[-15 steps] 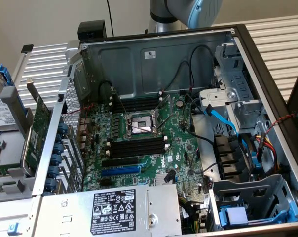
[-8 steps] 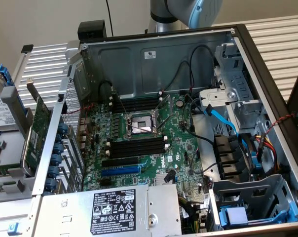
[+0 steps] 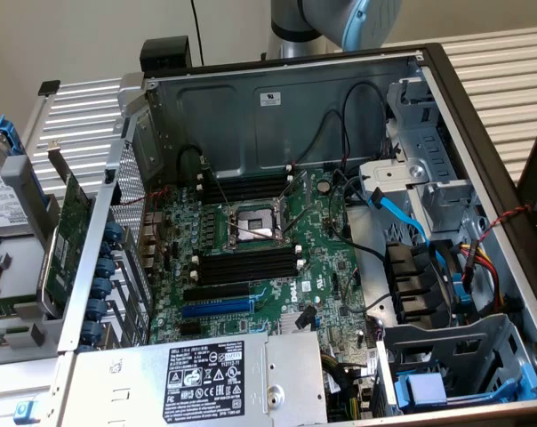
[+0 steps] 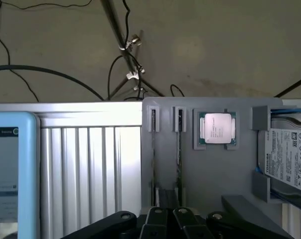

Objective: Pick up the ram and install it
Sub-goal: 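Pick up the ram and move it above insertion slot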

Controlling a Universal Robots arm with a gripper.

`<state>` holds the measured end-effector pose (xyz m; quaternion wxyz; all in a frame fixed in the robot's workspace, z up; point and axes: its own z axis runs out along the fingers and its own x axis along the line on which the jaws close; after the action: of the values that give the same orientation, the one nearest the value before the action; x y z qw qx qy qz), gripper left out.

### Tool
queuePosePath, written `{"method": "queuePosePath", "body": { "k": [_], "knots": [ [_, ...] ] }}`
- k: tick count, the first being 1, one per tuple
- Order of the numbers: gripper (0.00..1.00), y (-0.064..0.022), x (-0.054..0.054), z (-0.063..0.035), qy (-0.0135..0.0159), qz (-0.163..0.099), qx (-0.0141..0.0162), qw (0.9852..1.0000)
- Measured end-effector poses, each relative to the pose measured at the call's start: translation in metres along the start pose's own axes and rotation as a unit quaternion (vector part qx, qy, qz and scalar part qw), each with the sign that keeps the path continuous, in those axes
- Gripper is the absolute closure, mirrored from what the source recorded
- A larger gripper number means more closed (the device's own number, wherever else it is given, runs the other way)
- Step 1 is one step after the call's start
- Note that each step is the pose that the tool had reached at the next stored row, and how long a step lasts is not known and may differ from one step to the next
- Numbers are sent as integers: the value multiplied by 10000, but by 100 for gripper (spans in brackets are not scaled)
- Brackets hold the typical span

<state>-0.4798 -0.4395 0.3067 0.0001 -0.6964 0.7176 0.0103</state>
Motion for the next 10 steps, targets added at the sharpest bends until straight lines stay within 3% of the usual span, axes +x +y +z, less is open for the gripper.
{"method": "queuePosePath", "body": {
  "k": [2, 5, 10],
  "knots": [
    [89, -25, 2, 29, 0, 0, -19, 10000],
    [89, -35, 1, 81, 0, 1, -25, 10000],
    [69, -37, 3, 174, 1, 1, -34, 10000]
  ]
}}
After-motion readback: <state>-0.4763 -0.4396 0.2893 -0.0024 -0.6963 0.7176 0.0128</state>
